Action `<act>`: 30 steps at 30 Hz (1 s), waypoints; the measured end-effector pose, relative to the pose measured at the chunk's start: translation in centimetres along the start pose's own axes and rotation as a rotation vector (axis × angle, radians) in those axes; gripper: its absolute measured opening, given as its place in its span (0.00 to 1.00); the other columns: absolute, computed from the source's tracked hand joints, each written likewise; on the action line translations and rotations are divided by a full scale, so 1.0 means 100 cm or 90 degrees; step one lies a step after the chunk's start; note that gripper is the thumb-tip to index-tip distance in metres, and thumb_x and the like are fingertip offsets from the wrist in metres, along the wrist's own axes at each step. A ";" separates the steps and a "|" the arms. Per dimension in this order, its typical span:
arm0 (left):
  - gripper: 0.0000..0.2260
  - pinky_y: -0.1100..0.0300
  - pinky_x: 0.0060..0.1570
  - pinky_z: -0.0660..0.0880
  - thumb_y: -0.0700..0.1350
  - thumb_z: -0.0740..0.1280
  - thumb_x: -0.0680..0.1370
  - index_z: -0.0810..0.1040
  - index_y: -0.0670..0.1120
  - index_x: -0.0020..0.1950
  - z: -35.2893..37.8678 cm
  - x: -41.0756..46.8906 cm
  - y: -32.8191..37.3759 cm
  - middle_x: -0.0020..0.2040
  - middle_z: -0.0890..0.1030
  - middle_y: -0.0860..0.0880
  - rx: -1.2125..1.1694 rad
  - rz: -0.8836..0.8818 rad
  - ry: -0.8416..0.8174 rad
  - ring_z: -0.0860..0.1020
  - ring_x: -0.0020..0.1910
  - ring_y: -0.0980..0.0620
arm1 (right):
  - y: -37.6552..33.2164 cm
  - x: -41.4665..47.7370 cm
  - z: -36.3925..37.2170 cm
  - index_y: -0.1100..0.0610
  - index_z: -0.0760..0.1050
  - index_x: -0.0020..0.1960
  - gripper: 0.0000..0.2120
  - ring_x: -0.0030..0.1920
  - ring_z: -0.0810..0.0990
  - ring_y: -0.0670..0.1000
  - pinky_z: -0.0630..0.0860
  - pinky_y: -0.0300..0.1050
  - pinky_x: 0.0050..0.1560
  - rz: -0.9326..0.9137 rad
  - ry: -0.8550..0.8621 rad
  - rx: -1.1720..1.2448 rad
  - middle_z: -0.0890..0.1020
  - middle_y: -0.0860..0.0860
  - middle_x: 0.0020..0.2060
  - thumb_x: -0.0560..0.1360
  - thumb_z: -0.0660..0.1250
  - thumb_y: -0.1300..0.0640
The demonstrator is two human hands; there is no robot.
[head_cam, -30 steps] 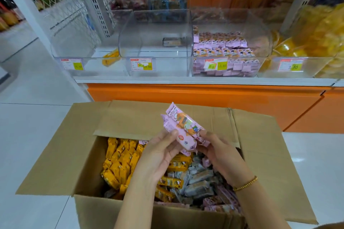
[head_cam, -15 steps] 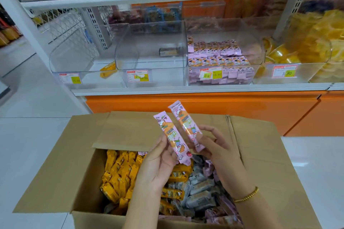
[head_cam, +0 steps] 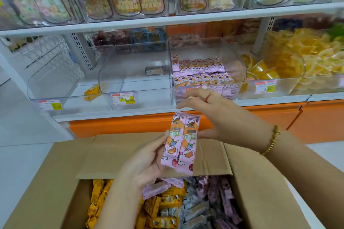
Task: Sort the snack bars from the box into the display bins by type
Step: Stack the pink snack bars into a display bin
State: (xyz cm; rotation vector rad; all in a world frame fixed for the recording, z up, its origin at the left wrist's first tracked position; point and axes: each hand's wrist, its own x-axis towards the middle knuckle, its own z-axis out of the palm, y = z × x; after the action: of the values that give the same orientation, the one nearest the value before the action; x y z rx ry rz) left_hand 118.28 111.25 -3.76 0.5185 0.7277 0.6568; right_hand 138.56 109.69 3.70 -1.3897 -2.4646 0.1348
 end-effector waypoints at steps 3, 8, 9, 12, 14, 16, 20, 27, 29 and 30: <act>0.13 0.53 0.41 0.82 0.43 0.65 0.70 0.84 0.38 0.48 0.017 0.011 0.029 0.51 0.83 0.37 0.117 -0.001 -0.029 0.84 0.43 0.45 | 0.021 0.011 -0.009 0.46 0.69 0.70 0.29 0.75 0.58 0.51 0.55 0.38 0.72 -0.148 -0.042 -0.079 0.67 0.46 0.72 0.70 0.74 0.52; 0.15 0.56 0.44 0.81 0.40 0.62 0.73 0.79 0.35 0.55 0.038 0.044 0.073 0.53 0.82 0.39 0.187 -0.010 -0.068 0.83 0.47 0.47 | 0.051 0.024 -0.023 0.50 0.70 0.65 0.27 0.54 0.73 0.47 0.71 0.41 0.53 -0.105 -0.032 -0.039 0.74 0.46 0.53 0.66 0.70 0.51; 0.13 0.56 0.42 0.81 0.39 0.60 0.75 0.79 0.35 0.54 0.042 0.054 0.083 0.49 0.84 0.40 0.165 0.019 -0.044 0.83 0.44 0.48 | 0.061 0.030 -0.025 0.50 0.70 0.65 0.28 0.49 0.72 0.46 0.70 0.39 0.49 -0.082 -0.015 -0.042 0.73 0.45 0.50 0.66 0.70 0.49; 0.10 0.57 0.44 0.77 0.36 0.60 0.79 0.79 0.36 0.55 0.041 0.098 0.110 0.45 0.82 0.41 0.301 0.266 0.138 0.79 0.44 0.48 | 0.101 0.064 -0.029 0.57 0.72 0.62 0.28 0.46 0.70 0.48 0.63 0.39 0.43 0.083 0.047 -0.053 0.71 0.48 0.47 0.67 0.75 0.49; 0.13 0.60 0.53 0.73 0.37 0.65 0.78 0.78 0.40 0.62 0.037 0.127 0.121 0.54 0.81 0.44 0.617 0.433 0.290 0.78 0.51 0.51 | 0.130 0.100 -0.026 0.62 0.75 0.52 0.21 0.43 0.72 0.53 0.66 0.43 0.40 0.263 0.087 -0.044 0.75 0.54 0.43 0.69 0.73 0.46; 0.19 0.61 0.56 0.71 0.41 0.69 0.75 0.75 0.46 0.66 0.036 0.149 0.121 0.59 0.80 0.48 0.857 0.485 0.310 0.78 0.58 0.51 | 0.156 0.140 -0.018 0.61 0.71 0.36 0.20 0.34 0.72 0.52 0.66 0.45 0.34 0.438 0.073 -0.013 0.74 0.54 0.33 0.71 0.71 0.45; 0.24 0.60 0.45 0.69 0.45 0.71 0.75 0.69 0.49 0.70 0.031 0.168 0.113 0.57 0.81 0.46 0.996 0.507 0.335 0.79 0.53 0.47 | 0.198 0.208 0.016 0.63 0.75 0.45 0.24 0.46 0.75 0.55 0.69 0.44 0.45 0.552 -0.021 0.041 0.80 0.61 0.47 0.76 0.63 0.39; 0.28 0.58 0.56 0.72 0.46 0.68 0.77 0.61 0.51 0.76 0.024 0.175 0.111 0.62 0.79 0.48 0.931 0.516 0.360 0.78 0.58 0.48 | 0.214 0.256 0.052 0.61 0.73 0.63 0.23 0.51 0.75 0.56 0.67 0.43 0.47 0.560 0.003 0.068 0.79 0.58 0.49 0.81 0.54 0.44; 0.28 0.58 0.58 0.72 0.45 0.67 0.78 0.61 0.51 0.76 0.023 0.176 0.110 0.63 0.78 0.48 0.903 0.509 0.353 0.78 0.58 0.49 | 0.210 0.256 0.051 0.62 0.72 0.64 0.18 0.48 0.71 0.55 0.65 0.43 0.46 0.544 0.009 0.081 0.74 0.57 0.41 0.83 0.52 0.52; 0.28 0.58 0.58 0.72 0.46 0.67 0.78 0.61 0.51 0.76 0.022 0.176 0.109 0.64 0.78 0.48 0.895 0.504 0.351 0.78 0.59 0.49 | 0.208 0.254 0.051 0.63 0.73 0.62 0.17 0.48 0.72 0.55 0.67 0.43 0.47 0.542 0.009 0.077 0.75 0.58 0.42 0.83 0.51 0.56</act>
State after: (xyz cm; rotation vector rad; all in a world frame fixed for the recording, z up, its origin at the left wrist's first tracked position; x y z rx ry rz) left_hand 125.96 130.62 -3.06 2.0392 1.5041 0.9657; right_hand 141.77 142.52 -0.39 -2.2538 -1.6546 0.4401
